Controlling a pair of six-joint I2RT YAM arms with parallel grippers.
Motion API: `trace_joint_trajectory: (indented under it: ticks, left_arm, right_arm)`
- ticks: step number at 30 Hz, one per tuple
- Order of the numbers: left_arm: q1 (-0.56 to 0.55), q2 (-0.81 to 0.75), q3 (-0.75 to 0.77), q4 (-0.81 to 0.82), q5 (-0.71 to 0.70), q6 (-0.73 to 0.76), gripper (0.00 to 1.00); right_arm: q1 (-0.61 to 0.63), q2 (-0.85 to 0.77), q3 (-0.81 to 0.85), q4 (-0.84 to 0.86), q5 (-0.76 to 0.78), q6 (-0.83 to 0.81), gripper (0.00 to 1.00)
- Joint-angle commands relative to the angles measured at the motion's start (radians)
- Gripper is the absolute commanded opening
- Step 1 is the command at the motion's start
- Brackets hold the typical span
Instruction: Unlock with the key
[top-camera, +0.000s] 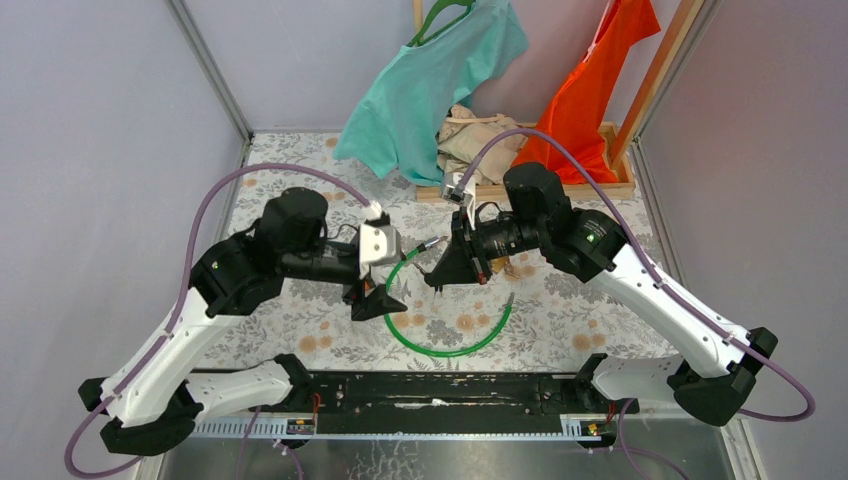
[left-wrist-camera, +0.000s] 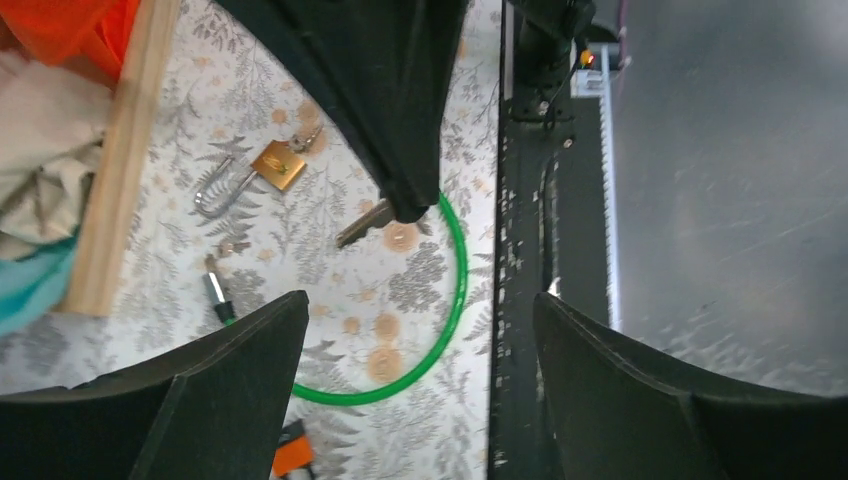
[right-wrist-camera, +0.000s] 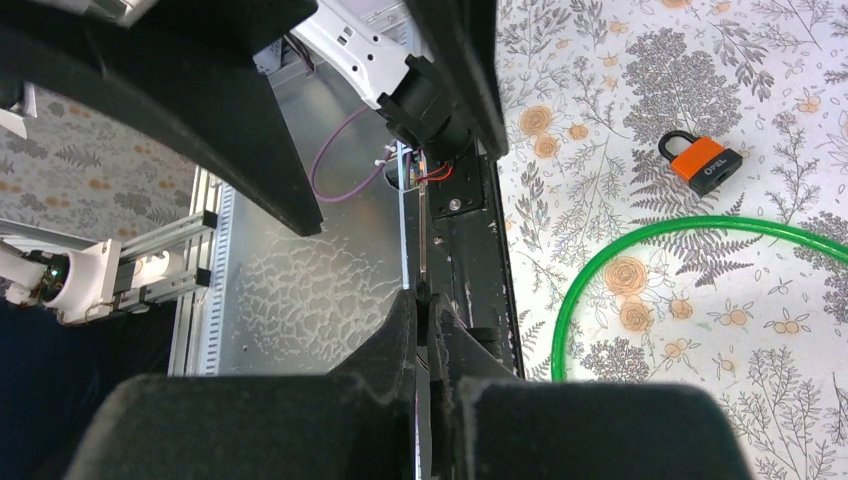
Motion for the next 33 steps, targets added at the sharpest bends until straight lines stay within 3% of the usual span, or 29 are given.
trace_joint_trajectory:
  ticks: [1,8,11,14,22,30,33]
  left_arm:
    - [0.126,-0.004,0.000,0.125,0.236,-0.262,0.88]
    - [0.397,0.024,-0.112,0.402,0.600,-0.628,0.83]
    - [0.428,0.034,-0.197,0.593,0.690,-0.825,0.77]
    - [0.429,0.019,-0.254,0.743,0.684,-0.938,0.72]
    - [0.429,0.048,-0.199,0.544,0.576,-0.781,0.62]
    - [0.429,0.033,-0.214,0.494,0.554,-0.715,0.50]
    - [0.429,0.034,-0.213,0.463,0.528,-0.684,0.50]
  right_arm:
    - [-0.001,-0.020,0.043,-0.015,-0.065,-0.047,0.00]
    - [-0.001,-0.037,0.022,-0.005,-0.068,-0.037,0.00]
    - [-0.002,-0.031,0.021,0.018,-0.063,-0.023,0.00]
    - [-0.001,-0.007,0.037,0.015,-0.042,-0.020,0.00]
    - [-0.002,0.056,0.068,0.018,0.004,0.006,0.00]
    - [-0.001,0.071,0.082,0.039,0.041,0.038,0.00]
    - [-0.003,0.076,0.089,0.039,0.037,0.039,0.00]
